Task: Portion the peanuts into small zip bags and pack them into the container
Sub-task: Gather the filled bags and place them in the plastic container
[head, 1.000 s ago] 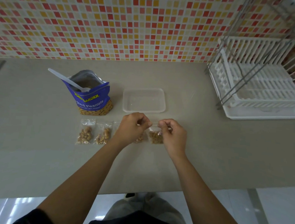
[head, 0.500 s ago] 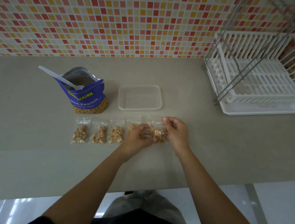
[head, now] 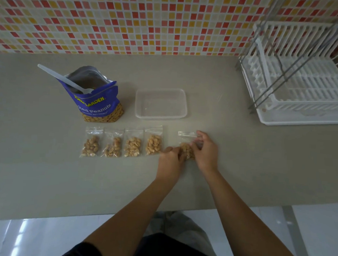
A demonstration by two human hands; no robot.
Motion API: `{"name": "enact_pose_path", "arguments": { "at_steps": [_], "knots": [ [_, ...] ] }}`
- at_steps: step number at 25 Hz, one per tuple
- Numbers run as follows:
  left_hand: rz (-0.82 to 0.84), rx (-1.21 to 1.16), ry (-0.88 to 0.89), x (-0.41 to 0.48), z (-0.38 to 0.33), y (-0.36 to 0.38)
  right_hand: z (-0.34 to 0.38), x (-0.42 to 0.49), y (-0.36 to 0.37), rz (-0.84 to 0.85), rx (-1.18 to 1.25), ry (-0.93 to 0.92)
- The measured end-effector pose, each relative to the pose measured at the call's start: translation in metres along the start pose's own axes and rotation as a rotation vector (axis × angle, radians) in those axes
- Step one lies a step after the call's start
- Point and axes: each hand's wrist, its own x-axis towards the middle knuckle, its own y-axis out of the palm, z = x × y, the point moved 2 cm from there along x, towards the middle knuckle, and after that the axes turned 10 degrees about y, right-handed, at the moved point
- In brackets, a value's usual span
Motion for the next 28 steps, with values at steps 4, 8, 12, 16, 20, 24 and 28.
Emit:
{"name": "enact_pose_path", "arguments": {
  "at_steps": [4,8,12,16,20,24,28],
  "knots": [
    [-0.15,0.123,0.127,0.0,0.011,-0.03,0.016,-0.006,-0.001,-0.16,-0.097,-0.226],
    [-0.169,0.38,0.125,0.006,0.041,-0.052,0.047,-0.013,0.035,0.078,-0.208,-0.288],
    [-0.059,0.466,0.217,0.0,0.054,-0.045,0.058,-0.003,0.066,0.178,-0.357,-0.125],
    [-0.096,0.273,0.199,-0.005,0.063,-0.043,0.062,0.005,0.067,0.179,-0.192,0.014],
    [-0.101,0.208,0.176,-0.004,0.059,-0.045,0.062,-0.007,0.066,0.28,0.023,0.076],
    [-0.276,-0.045,-0.007,-0.005,0.055,-0.056,0.061,-0.02,0.059,0.275,0.236,0.078],
    [-0.302,-0.452,-0.182,0.006,0.045,-0.074,0.068,-0.031,0.051,0.292,0.437,0.094]
  ]
}}
